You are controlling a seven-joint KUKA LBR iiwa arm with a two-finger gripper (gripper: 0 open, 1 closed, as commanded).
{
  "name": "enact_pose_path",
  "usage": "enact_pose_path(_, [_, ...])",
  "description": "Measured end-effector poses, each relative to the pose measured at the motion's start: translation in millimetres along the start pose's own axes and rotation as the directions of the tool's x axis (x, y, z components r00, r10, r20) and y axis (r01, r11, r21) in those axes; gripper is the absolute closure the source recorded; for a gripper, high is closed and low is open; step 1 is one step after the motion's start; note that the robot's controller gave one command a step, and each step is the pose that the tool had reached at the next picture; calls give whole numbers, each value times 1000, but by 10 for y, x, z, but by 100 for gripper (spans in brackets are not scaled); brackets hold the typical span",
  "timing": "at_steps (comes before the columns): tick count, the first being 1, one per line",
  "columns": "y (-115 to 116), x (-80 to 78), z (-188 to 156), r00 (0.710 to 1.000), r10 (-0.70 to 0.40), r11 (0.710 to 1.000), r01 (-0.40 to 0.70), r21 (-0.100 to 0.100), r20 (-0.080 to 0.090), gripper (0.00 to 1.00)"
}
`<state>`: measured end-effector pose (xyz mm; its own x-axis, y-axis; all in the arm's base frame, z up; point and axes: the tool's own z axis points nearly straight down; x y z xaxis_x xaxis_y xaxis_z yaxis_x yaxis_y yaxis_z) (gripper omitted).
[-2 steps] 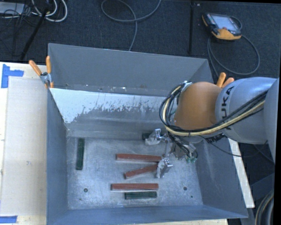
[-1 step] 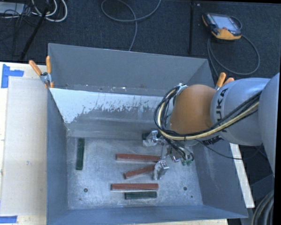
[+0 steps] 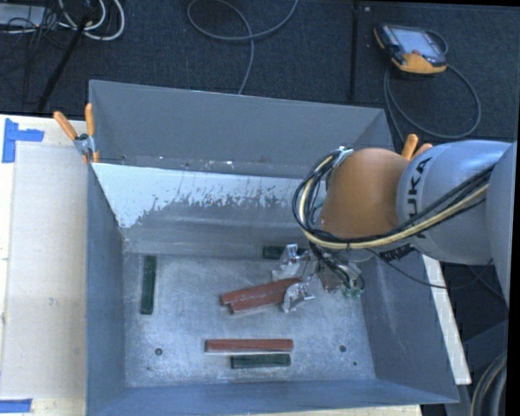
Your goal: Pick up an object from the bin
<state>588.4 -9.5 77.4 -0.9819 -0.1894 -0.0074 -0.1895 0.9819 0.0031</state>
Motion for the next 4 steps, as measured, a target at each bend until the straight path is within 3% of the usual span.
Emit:
enact_pose_path(2, [1,19,-39,1000,0,1000,0,0,-5,100])
enact_pose_path(3, [1,49,-234,1000,0,1000,0,0,-15,100])
enact_pose_path(4, [-2,25,-439,1000,0,1000,0,3,-8,100])
